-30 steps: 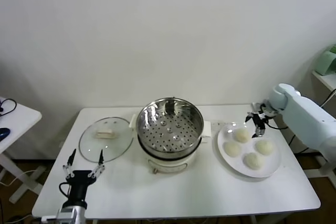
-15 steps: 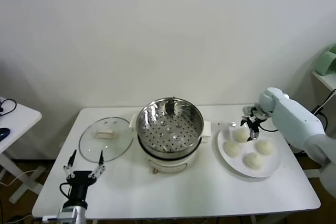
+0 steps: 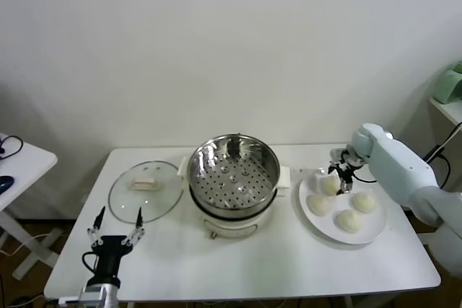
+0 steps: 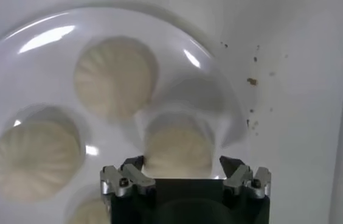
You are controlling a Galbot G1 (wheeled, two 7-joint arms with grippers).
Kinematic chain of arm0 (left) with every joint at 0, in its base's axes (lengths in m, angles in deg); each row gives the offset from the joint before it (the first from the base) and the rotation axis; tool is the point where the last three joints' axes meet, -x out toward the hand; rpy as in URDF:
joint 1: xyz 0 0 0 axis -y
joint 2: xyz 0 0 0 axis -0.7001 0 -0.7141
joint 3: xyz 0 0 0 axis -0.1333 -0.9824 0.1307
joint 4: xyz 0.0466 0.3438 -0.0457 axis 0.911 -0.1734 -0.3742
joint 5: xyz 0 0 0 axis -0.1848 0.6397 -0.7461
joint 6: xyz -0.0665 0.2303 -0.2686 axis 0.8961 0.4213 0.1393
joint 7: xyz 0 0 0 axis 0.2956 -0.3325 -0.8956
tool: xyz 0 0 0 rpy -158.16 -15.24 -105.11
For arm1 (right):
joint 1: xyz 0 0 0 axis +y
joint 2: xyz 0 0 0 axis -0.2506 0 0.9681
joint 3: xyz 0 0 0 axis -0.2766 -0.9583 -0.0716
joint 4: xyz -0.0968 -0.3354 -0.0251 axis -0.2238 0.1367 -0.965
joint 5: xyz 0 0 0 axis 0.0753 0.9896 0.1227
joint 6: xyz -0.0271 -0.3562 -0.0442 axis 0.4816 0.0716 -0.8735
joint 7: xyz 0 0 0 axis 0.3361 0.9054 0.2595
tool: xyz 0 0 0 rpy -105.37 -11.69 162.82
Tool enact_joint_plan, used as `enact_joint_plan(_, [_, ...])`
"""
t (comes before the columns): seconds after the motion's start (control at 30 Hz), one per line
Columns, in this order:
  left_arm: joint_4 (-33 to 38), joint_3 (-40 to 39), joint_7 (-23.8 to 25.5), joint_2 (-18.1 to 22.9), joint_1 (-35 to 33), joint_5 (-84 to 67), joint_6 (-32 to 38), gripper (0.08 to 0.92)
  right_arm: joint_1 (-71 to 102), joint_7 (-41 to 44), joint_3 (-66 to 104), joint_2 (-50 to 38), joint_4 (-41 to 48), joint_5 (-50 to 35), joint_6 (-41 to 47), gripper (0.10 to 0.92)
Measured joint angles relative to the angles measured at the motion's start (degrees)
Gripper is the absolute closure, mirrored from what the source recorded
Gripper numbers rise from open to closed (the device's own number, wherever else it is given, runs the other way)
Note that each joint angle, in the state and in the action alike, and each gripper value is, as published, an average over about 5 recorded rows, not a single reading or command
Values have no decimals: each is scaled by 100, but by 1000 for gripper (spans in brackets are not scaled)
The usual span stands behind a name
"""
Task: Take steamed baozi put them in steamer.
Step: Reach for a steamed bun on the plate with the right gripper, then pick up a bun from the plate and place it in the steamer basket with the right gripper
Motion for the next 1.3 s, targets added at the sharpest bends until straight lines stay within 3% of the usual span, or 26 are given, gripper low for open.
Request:
enact_joint_plan(0.3, [-19,-1,-8,3,5,-6,3,177,44,-7,95,57,69,59,-9,278])
enact_joint_plan(0.8, [-25,-22,-21,29,8,-8,7,177,45,-12,132,73,79,57,-14,334])
enact_joint_plan(1.3, [1,-17,-37,42,-18,-23,-23,177,-453,77,-394,-181,-536,-492,59,338])
